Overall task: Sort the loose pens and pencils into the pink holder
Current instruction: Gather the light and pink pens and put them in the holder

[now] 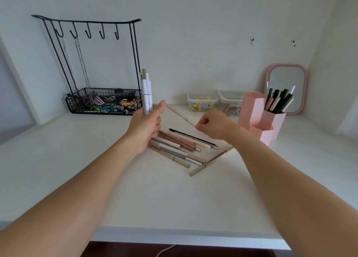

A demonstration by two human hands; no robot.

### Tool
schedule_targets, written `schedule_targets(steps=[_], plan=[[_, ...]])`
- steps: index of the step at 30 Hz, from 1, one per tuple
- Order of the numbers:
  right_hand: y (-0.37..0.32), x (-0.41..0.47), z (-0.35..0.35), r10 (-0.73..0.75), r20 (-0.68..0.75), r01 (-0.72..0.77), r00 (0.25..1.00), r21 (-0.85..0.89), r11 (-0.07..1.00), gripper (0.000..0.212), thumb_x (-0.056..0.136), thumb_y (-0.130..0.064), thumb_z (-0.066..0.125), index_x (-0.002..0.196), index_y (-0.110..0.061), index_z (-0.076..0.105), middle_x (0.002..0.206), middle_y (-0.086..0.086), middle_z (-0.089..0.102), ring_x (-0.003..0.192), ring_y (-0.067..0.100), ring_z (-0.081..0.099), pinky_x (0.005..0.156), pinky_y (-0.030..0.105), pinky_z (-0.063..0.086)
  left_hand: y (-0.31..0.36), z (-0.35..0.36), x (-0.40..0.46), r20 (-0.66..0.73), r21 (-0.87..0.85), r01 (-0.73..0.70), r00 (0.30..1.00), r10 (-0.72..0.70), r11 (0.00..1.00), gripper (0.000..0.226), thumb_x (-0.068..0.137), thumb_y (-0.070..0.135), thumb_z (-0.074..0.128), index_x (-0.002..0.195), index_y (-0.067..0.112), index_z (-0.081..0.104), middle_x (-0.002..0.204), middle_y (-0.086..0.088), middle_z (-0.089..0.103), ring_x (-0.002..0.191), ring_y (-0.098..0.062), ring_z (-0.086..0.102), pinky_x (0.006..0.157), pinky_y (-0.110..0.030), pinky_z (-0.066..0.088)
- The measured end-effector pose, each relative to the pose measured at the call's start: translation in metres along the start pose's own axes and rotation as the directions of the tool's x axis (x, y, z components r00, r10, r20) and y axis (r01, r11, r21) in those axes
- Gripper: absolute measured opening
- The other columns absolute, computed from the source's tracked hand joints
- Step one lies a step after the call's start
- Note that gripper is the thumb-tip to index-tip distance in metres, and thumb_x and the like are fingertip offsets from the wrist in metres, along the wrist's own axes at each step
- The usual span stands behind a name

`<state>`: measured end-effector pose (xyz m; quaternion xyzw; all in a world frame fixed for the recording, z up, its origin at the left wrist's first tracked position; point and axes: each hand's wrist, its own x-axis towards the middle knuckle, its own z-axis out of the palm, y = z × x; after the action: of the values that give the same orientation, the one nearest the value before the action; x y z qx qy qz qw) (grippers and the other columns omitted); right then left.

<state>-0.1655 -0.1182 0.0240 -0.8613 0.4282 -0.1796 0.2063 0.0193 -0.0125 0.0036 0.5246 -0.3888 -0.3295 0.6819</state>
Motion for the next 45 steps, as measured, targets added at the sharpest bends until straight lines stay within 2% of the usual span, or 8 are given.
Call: schedule_targets(steps=[4, 13, 18, 22, 27, 36, 39, 45], plan=[[-0.024, -0.013, 0.003, -0.107, 0.042, 0.045, 0.993, 0.715, 0.697, 0.015, 0.097, -0.008, 0.059, 0.083, -0.003, 0.064, 0.070, 0.008, 0.059, 0.063, 0.013, 0.052, 0.058, 0.022, 0.047, 0.000, 0.005, -0.003, 0.111, -0.029, -0.017, 0.994, 0.020, 0.999, 0.053, 0.074, 0.062, 0.074, 0.102, 0.017, 0.065, 0.056, 0.010, 0.032, 0.048, -0.008, 0.027, 0.038, -0.019, 0.021], [-0.048, -0.024, 0.037, -0.140, -0.097, 0.163, 0.985, 0.777, 0.607, 0.012, 0.086, -0.008, 0.075, 0.089, 0.004, 0.073, 0.074, 0.014, 0.070, 0.061, 0.015, 0.061, 0.059, 0.024, 0.052, -0.005, 0.015, -0.005, 0.067, 0.081, -0.060, 0.996, 0.055, 0.995, 0.027, 0.094, 0.035, 0.068, 0.080, 0.016, 0.055, 0.053, 0.003, 0.054, 0.043, -0.013, 0.048, 0.035, -0.016, 0.027], [-0.044, -0.020, 0.028, -0.091, -0.115, 0.146, 0.989, 0.717, 0.682, 0.010, 0.084, -0.015, 0.078, 0.084, -0.005, 0.076, 0.071, 0.006, 0.073, 0.058, 0.009, 0.064, 0.055, 0.023, 0.053, -0.004, 0.013, -0.003, 0.004, 0.161, -0.074, 0.997, 0.074, 0.984, 0.031, 0.100, 0.029, 0.053, 0.075, 0.012, 0.053, 0.054, -0.005, 0.058, 0.045, -0.019, 0.051, 0.036, -0.021, 0.032], [-0.027, -0.009, 0.003, -0.066, -0.264, 0.152, 0.962, 0.318, 0.936, 0.024, 0.088, -0.023, 0.070, 0.081, 0.000, 0.074, 0.078, 0.017, 0.073, 0.060, 0.014, 0.059, 0.062, 0.029, 0.049, 0.001, 0.010, -0.002, -0.043, 0.054, 0.002, 0.999, 0.000, 0.999, 0.020, 0.103, 0.030, 0.051, 0.090, 0.015, 0.050, 0.056, 0.001, 0.064, 0.053, -0.016, 0.067, 0.039, -0.022, 0.044], [-0.016, -0.016, -0.010, -0.058, 0.195, 0.103, 0.979, -0.228, 0.968, 0.046, 0.093, -0.038, 0.063, 0.102, 0.005, 0.073, 0.107, 0.020, 0.072, 0.099, 0.029, 0.067, 0.093, 0.042, 0.051, 0.000, 0.005, -0.001, -0.012, 0.029, 0.029, 1.000, -0.029, 0.999, 0.033, 0.100, 0.037, 0.059, 0.077, 0.022, 0.040, 0.048, 0.010, 0.035, 0.042, -0.009, 0.032, 0.036, -0.019, 0.024], [-0.009, -0.011, -0.002, 0.079, 0.223, -0.064, 0.972, -0.074, 0.995, 0.053, 0.076, -0.043, 0.080, 0.102, 0.003, 0.071, 0.111, 0.017, 0.073, 0.103, 0.030, 0.068, 0.098, 0.047, 0.051, 0.000, 0.005, 0.002, 0.011, -0.046, 0.069, 0.998, -0.069, 0.997, 0.043, 0.098, 0.046, 0.061, 0.067, 0.022, 0.041, 0.051, 0.007, 0.037, 0.045, -0.011, 0.041, 0.041, -0.022, 0.040], [-0.009, -0.008, -0.001, 0.074, 0.209, -0.067, 0.975, -0.039, 0.997, 0.054, 0.075, -0.038, 0.082, 0.096, 0.010, 0.068, 0.097, 0.022, 0.072, 0.080, 0.026, 0.060, 0.079, 0.036, 0.049, 0.000, 0.007, 0.003, 0.033, -0.130, 0.069, 0.997, -0.066, 0.989, 0.035, 0.099, 0.040, 0.061, 0.076, 0.019, 0.045, 0.054, 0.005, 0.043, 0.052, -0.013, 0.050, 0.053, -0.027, 0.052], [-0.014, -0.011, -0.002, 0.076, 0.257, -0.063, 0.963, -0.060, 0.996, 0.055, 0.077, -0.041, 0.080, 0.106, 0.005, 0.072, 0.084, 0.016, 0.070, 0.076, 0.031, 0.063, 0.078, 0.034, 0.050, 0.000, 0.006, 0.001, 0.054, -0.120, 0.065, 0.997, -0.059, 0.991, 0.035, 0.097, 0.040, 0.064, 0.077, 0.021, 0.042, 0.054, 0.006, 0.037, 0.047, -0.010, 0.037, 0.044, -0.021, 0.039]])
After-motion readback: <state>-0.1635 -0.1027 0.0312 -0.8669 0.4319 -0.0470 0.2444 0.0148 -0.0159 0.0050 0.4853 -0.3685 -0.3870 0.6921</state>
